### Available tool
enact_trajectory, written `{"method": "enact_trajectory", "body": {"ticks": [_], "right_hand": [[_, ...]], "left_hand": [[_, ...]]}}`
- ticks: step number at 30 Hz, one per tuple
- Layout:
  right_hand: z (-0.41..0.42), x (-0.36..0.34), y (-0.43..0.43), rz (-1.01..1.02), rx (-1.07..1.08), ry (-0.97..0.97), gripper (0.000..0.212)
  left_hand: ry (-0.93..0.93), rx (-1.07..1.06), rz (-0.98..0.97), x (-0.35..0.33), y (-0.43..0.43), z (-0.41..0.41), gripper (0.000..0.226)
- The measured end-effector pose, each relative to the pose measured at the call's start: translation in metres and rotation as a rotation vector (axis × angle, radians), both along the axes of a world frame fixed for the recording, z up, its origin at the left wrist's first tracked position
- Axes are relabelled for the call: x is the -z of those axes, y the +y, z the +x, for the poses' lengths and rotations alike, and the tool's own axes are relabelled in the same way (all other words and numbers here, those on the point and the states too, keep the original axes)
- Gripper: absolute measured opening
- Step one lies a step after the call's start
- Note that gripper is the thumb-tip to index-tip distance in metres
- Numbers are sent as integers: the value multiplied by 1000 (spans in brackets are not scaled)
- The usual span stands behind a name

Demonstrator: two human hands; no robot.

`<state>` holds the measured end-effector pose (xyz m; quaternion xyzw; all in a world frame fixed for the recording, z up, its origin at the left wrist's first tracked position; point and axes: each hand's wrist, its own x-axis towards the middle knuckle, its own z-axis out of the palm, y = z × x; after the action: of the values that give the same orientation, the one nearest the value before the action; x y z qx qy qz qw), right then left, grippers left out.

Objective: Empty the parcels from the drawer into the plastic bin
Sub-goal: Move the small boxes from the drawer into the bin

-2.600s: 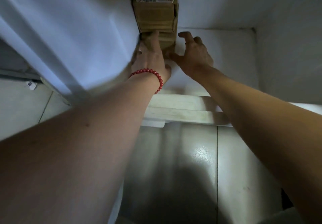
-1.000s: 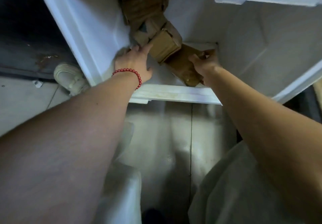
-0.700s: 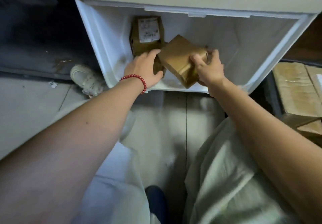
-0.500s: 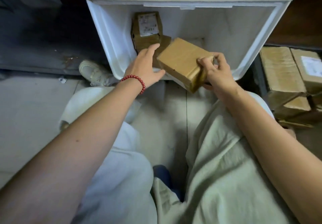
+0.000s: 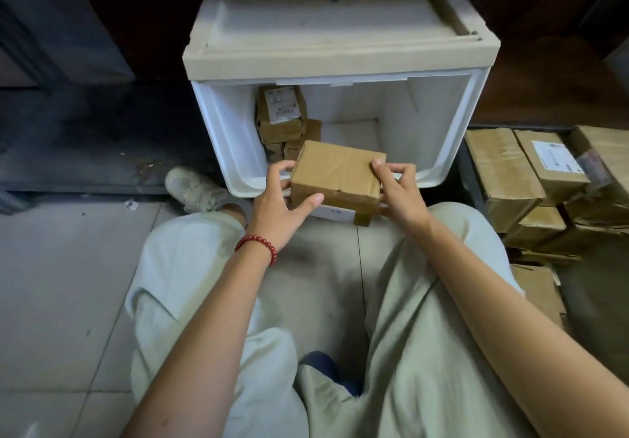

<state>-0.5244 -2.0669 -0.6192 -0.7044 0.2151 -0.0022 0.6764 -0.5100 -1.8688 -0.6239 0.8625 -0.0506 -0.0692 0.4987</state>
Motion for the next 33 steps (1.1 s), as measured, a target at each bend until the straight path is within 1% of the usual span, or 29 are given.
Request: {"method": "enact_trajectory", "body": {"ticks": [2, 6, 9, 11, 13, 16, 21, 25, 30, 31, 33], "right_hand": [[0, 2, 4, 14, -24, 16, 37], [4, 6, 7, 35, -79, -7, 29], [6, 11, 5, -3, -97, -27, 37], [9, 13, 3, -21, -101, -5, 46], [12, 14, 2, -32, -91, 11, 50], [13, 11, 2, -51, -103, 23, 52], [11, 7, 3, -102, -108, 37, 59], [9, 8, 2, -83, -108, 9, 37], [10, 10, -1, -88, -78, -114, 27], [9, 9, -1, -73, -73, -135, 28], [7, 9, -2, -50, -79, -151, 42]], "left_hand": [[2, -33, -9, 1, 0, 1, 55], [-15, -168, -39, -3, -4, 3, 46], [-41, -250, -78, -5, -4, 4, 42], [-26, -243, -133, -7, -3, 6, 42], [-2, -219, -187, -10, -4, 6, 46], [15, -204, -218, -14, -4, 5, 54], [9, -211, -183, -14, -2, 4, 61], [10, -208, -140, -14, 1, 5, 62], [31, -132, -106, -6, 2, 4, 76], [39, -115, -92, -3, 1, 4, 79], [48, -88, -63, 3, -2, 5, 88]]}}
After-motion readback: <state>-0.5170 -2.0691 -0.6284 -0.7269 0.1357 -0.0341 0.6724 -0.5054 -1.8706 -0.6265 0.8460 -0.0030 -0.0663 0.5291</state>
